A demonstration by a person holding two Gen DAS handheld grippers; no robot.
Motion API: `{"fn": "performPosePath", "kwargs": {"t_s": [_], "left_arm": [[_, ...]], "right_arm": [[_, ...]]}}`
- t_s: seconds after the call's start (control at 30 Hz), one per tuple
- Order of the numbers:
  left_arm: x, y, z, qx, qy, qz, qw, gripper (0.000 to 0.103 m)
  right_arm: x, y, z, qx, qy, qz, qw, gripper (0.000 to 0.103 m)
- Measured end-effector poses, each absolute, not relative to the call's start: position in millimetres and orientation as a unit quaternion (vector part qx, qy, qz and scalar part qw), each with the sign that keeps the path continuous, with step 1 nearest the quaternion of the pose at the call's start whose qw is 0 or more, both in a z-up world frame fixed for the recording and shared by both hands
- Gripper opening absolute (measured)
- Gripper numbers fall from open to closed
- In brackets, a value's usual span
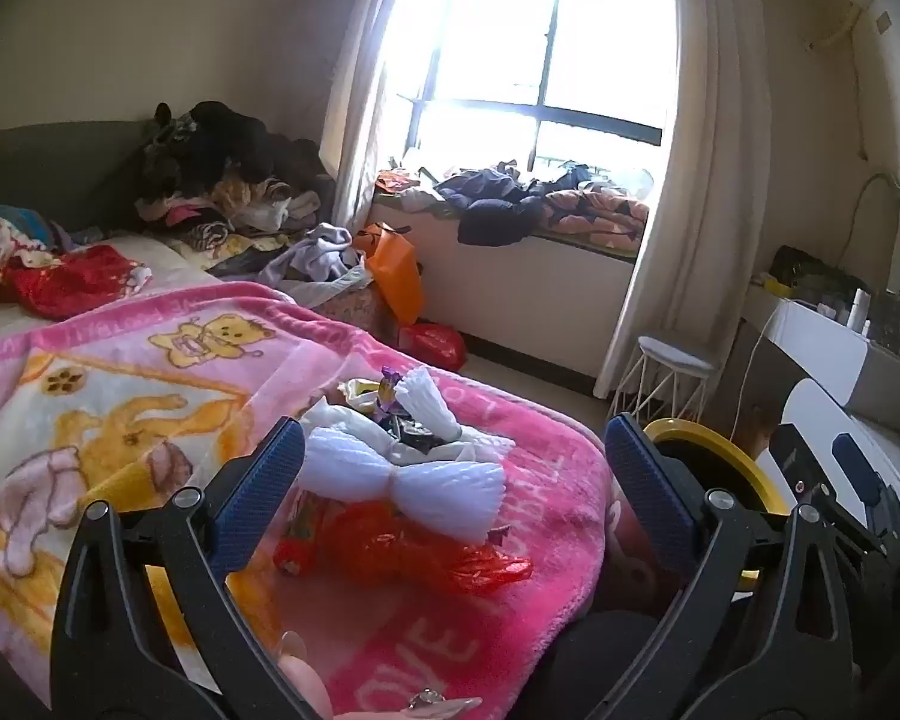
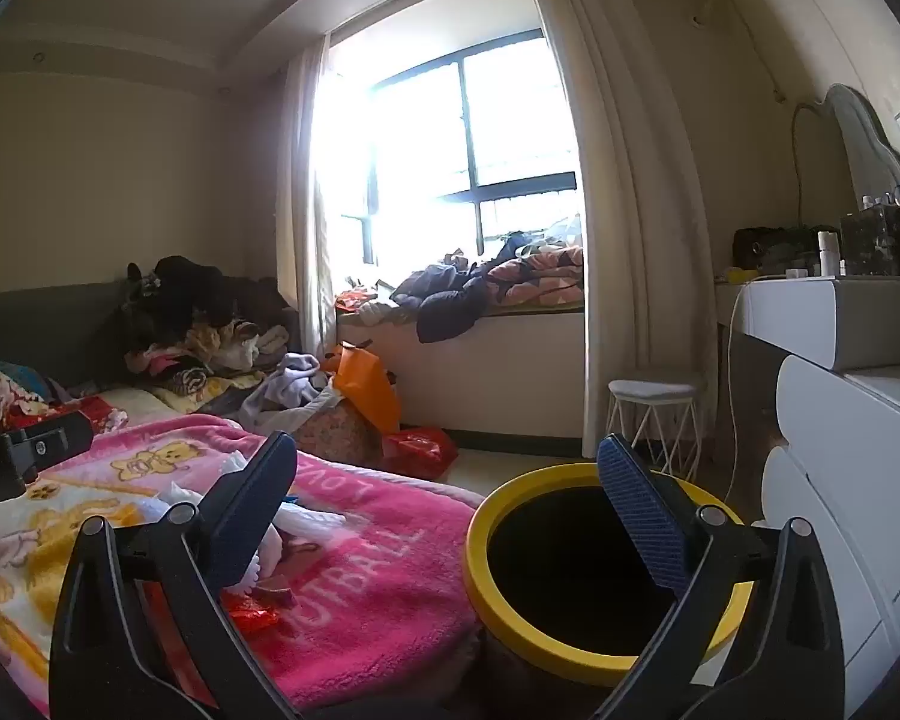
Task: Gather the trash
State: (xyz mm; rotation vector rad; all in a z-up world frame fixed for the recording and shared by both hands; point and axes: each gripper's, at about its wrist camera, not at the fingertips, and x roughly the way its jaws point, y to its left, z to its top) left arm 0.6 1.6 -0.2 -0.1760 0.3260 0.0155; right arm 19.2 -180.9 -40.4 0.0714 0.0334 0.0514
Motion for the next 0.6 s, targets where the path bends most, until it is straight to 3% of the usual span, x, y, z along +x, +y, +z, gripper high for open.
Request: {"fn": "performPosePath", "kwargs": {"t_s": [0.6], "left_arm": [[1.2,1.4,-6.2,-0.087,0.158,0.006,0.984,0.092]], "right_arm": [[20.3,-178.7,-45.3,0.035,0.012,0.023,0.999,0.098]]}}
